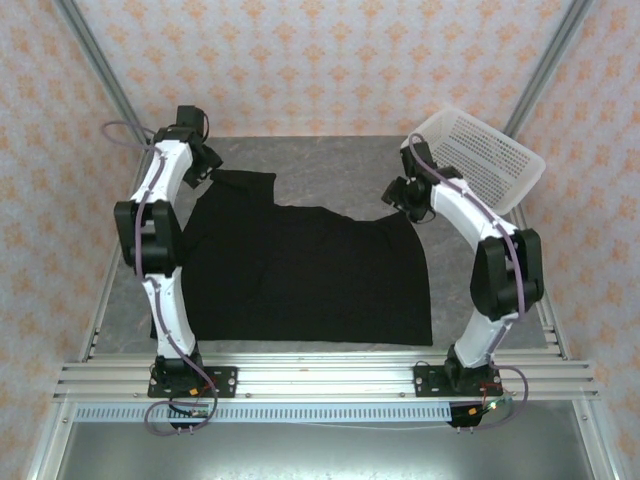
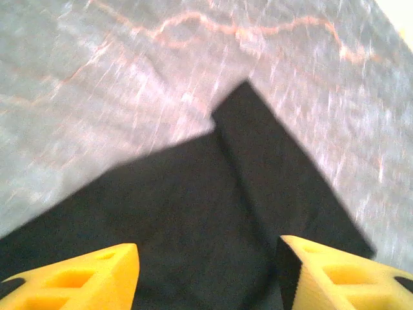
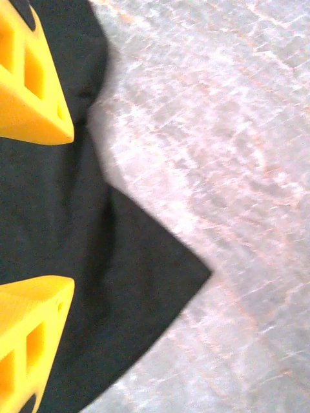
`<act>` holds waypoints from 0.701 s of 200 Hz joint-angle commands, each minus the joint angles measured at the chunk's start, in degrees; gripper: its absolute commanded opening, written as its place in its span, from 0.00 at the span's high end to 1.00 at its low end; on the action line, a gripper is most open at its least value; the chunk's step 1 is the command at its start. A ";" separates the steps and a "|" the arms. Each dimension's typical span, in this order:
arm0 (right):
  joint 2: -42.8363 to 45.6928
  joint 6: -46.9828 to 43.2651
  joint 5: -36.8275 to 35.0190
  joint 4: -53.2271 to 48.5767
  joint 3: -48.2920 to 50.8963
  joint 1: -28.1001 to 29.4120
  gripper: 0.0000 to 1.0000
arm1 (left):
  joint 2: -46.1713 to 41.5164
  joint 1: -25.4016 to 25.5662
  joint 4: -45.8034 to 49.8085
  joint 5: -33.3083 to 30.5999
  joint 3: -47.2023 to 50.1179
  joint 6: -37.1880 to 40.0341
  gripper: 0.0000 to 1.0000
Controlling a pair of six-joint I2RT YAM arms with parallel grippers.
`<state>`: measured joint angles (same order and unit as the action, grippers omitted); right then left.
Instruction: Fold and stack the t-shirts
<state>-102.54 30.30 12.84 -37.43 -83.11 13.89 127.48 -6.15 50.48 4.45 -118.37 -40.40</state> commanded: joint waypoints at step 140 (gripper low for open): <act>-5.06 -1.56 1.21 -1.70 -3.82 -1.15 0.43 | 29.05 -2.85 1.89 9.46 -30.40 2.61 0.49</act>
<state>-109.78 28.40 14.22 -39.00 -88.36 12.80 154.69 -8.99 50.70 13.21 -147.20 -37.89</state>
